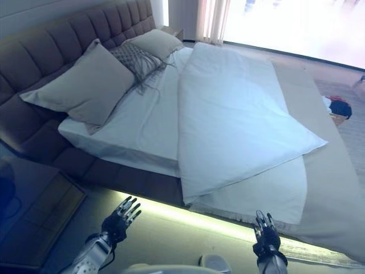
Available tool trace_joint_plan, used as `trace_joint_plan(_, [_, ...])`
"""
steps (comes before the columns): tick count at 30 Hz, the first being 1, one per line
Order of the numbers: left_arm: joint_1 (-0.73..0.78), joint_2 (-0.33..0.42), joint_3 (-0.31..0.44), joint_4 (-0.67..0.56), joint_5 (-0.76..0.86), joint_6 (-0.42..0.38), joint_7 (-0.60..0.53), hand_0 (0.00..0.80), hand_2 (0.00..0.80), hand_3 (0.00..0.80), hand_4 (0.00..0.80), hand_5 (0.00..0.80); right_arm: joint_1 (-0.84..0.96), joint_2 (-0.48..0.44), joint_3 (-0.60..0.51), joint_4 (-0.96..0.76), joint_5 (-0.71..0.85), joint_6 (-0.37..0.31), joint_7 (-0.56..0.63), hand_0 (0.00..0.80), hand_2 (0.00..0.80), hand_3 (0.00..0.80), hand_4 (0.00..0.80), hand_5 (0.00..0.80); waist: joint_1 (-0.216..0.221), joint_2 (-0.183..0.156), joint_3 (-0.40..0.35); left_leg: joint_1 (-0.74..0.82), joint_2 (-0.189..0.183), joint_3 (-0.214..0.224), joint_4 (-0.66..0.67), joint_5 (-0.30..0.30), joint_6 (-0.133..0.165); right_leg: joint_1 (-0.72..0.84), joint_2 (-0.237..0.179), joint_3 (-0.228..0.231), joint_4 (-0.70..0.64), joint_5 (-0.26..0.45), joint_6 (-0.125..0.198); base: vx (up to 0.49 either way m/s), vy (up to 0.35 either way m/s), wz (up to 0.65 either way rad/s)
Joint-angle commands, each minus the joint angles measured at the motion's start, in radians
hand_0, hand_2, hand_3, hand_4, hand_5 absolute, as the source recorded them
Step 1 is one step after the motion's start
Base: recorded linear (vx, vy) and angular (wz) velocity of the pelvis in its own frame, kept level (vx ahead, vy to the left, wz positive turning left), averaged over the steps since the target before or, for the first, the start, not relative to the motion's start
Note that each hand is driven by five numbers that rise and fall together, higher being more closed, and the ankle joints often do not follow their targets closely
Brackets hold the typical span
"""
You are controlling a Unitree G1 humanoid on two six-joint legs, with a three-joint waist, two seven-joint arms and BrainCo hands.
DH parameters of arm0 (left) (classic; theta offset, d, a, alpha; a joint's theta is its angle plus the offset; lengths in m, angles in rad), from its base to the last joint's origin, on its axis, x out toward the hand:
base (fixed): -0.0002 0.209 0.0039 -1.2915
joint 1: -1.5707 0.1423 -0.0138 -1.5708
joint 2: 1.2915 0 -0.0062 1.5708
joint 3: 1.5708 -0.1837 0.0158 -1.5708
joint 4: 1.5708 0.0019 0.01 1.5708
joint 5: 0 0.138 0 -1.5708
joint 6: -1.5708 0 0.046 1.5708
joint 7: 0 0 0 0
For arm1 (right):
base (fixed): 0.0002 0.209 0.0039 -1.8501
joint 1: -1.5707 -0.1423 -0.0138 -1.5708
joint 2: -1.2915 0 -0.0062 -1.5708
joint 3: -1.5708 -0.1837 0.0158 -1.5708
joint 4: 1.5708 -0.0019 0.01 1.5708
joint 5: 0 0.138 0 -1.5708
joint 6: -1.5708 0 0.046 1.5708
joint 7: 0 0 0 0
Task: Make the bed neatly
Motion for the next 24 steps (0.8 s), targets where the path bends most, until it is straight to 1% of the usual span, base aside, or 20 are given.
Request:
trace_joint_plan(1, [-0.020,-0.011,-0.026,-0.058,-0.029,-0.068,-0.033,0.000,0.000,0.000,0.000,0.000,0.005,-0.050,-0.011,-0.064,0.002,-0.055,0.017,0.000,0.000,0.000,0.000,0.000,-0.007,0.006,-0.007,-0.009,0.047,0.021,0.061,0.183,-0.003,0.041,0.008,-0.001,-0.177,0.165,-0.016,0.145,0.019,0.37])
trace_joint_plan(3, [-0.040,-0.016,-0.030,-0.051,-0.038,-0.068,-0.022,0.000,0.000,0.000,0.000,0.000,0.019,-0.047,-0.013,-0.081,0.020,-0.058,0.014,0.000,0.000,0.000,0.000,0.000,0.000,0.024,0.002,-0.019,0.033,0.003,-0.080,0.221,-0.024,0.061,0.019,-0.008,-0.181,0.143,-0.011,0.153,0.055,0.39])
trace_joint_plan(5, [-0.053,-0.026,-0.031,-0.046,-0.037,-0.072,-0.014,0.000,0.000,0.000,0.000,0.000,0.032,-0.047,-0.008,-0.097,0.034,-0.056,0.016,0.000,0.000,0.000,0.000,0.000,0.015,0.041,0.012,-0.050,0.015,-0.032,-0.202,0.276,-0.049,0.087,0.029,-0.008,-0.190,0.129,-0.006,0.178,0.056,0.39])
trace_joint_plan(6, [-0.055,-0.032,-0.032,-0.054,-0.035,-0.078,-0.008,0.000,0.000,0.000,0.000,0.000,0.039,-0.050,0.000,-0.107,0.046,-0.056,0.031,0.000,0.000,0.000,0.000,0.000,0.032,0.050,0.023,-0.094,0.002,-0.060,-0.266,0.323,-0.063,0.111,0.037,0.005,-0.201,0.119,-0.005,0.214,0.034,0.49])
trace_joint_plan(8, [-0.048,-0.033,-0.031,-0.068,-0.035,-0.080,-0.009,0.000,0.000,0.000,0.000,0.000,0.048,-0.050,0.012,-0.106,0.057,-0.064,0.054,0.000,0.000,0.000,0.000,0.000,0.060,0.059,0.036,-0.143,-0.008,-0.089,-0.370,0.379,-0.078,0.147,0.046,0.014,-0.214,0.104,-0.008,0.283,0.023,0.54])
trace_joint_plan(10, [-0.035,-0.036,-0.032,-0.068,-0.031,-0.086,-0.016,0.000,0.000,0.000,0.000,0.000,0.050,-0.049,0.024,-0.094,0.065,-0.062,0.076,0.000,0.000,0.000,0.000,0.000,0.084,0.067,0.045,-0.191,-0.016,-0.117,-0.415,0.399,-0.084,0.176,0.050,0.016,-0.218,0.088,-0.012,0.335,0.010,0.23])
trace_joint_plan(12, [-0.021,-0.039,-0.036,-0.058,-0.024,-0.092,-0.024,0.000,0.000,0.000,0.000,0.000,0.049,-0.047,0.041,-0.076,0.066,-0.063,0.099,0.000,0.000,0.000,0.000,0.000,0.099,0.078,0.046,-0.218,-0.014,-0.125,-0.430,0.407,-0.086,0.198,0.053,0.014,-0.210,0.062,-0.019,0.350,0.028,-0.20])
trace_joint_plan(14, [-0.008,-0.040,-0.039,-0.042,-0.027,-0.103,-0.032,0.000,0.000,0.000,0.000,0.000,0.049,-0.048,0.058,-0.069,0.060,-0.059,0.121,0.000,0.000,0.000,0.000,0.000,0.110,0.088,0.047,-0.238,-0.012,-0.138,-0.432,0.408,-0.088,0.220,0.055,0.013,-0.196,0.031,-0.025,0.403,0.063,-0.37])
trace_joint_plan(16, [0.000,-0.039,-0.037,-0.032,-0.026,-0.103,-0.030,0.000,0.000,0.000,0.000,0.000,0.055,-0.044,0.077,-0.071,0.048,-0.054,0.129,0.000,0.000,0.000,0.000,0.000,0.118,0.094,0.045,-0.259,-0.011,-0.139,-0.432,0.408,-0.094,0.245,0.050,0.007,-0.180,-0.007,-0.025,0.447,0.102,-0.87])
trace_joint_plan(17, [-0.001,-0.040,-0.037,-0.023,-0.026,-0.105,-0.031,0.000,0.000,0.000,0.000,0.000,0.057,-0.043,0.082,-0.075,0.043,-0.047,0.126,0.000,0.000,0.000,0.000,0.000,0.119,0.095,0.044,-0.255,-0.012,-0.135,-0.432,0.408,-0.093,0.258,0.043,0.006,-0.172,-0.022,-0.021,0.480,0.145,-0.75])
trace_joint_plan(18, [-0.007,-0.039,-0.039,-0.014,-0.028,-0.108,-0.032,0.000,0.000,0.000,0.000,0.000,0.060,-0.042,0.088,-0.080,0.036,-0.043,0.124,0.000,0.000,0.000,0.000,0.000,0.120,0.096,0.041,-0.242,-0.011,-0.119,-0.429,0.403,-0.088,0.273,0.031,0.004,-0.159,-0.038,-0.013,0.466,0.166,-0.53])
trace_joint_plan(19, [-0.015,-0.038,-0.042,-0.011,-0.029,-0.108,-0.033,0.000,0.000,0.000,0.000,0.000,0.061,-0.042,0.093,-0.085,0.032,-0.045,0.118,0.000,0.000,0.000,0.000,0.000,0.117,0.089,0.040,-0.228,-0.018,-0.083,-0.400,0.354,-0.073,0.280,0.007,-0.001,-0.145,-0.041,0.001,0.490,0.193,-0.31])
trace_joint_plan(20, [-0.018,-0.034,-0.047,-0.016,-0.031,-0.110,-0.028,0.000,0.000,0.000,0.000,0.000,0.057,-0.044,0.108,-0.084,0.029,-0.058,0.109,0.000,0.000,0.000,0.000,0.000,0.120,0.084,0.035,-0.220,-0.029,-0.065,-0.390,0.309,-0.060,0.284,-0.016,-0.004,-0.125,-0.045,0.013,0.497,0.214,-0.33])
trace_joint_plan(21, [-0.022,-0.031,-0.050,-0.019,-0.035,-0.109,-0.019,0.000,0.000,0.000,0.000,0.000,0.050,-0.040,0.118,-0.080,0.022,-0.068,0.090,0.000,0.000,0.000,0.000,0.000,0.125,0.083,0.029,-0.215,-0.044,-0.062,-0.380,0.303,-0.056,0.293,-0.041,-0.017,-0.105,-0.049,0.029,0.521,0.246,-0.21])
trace_joint_plan(22, [-0.026,-0.026,-0.048,-0.014,-0.034,-0.102,-0.014,0.000,0.000,0.000,0.000,0.000,0.048,-0.033,0.115,-0.075,0.022,-0.067,0.070,0.000,0.000,0.000,0.000,0.000,0.127,0.081,0.022,-0.221,-0.062,-0.061,-0.330,0.300,-0.048,0.295,-0.069,-0.026,-0.074,-0.041,0.046,0.506,0.258,-0.26])
trace_joint_plan(23, [-0.029,-0.019,-0.043,-0.011,-0.022,-0.095,-0.008,0.000,0.000,0.000,0.000,0.000,0.048,-0.025,0.099,-0.079,0.039,-0.055,0.051,0.000,0.000,0.000,0.000,0.000,0.129,0.072,0.014,-0.236,-0.084,-0.065,-0.267,0.282,-0.032,0.296,-0.099,-0.019,-0.031,-0.003,0.071,0.475,0.244,-0.19])
trace_joint_plan(24, [-0.035,-0.013,-0.040,-0.020,-0.018,-0.093,-0.015,0.000,0.000,0.000,0.000,0.000,0.044,-0.009,0.090,-0.087,0.049,-0.053,0.047,0.000,0.000,0.000,0.000,0.000,0.135,0.059,0.001,-0.231,-0.107,-0.066,-0.250,0.267,-0.006,0.284,-0.125,-0.018,0.020,0.064,0.101,0.399,0.218,-0.20])
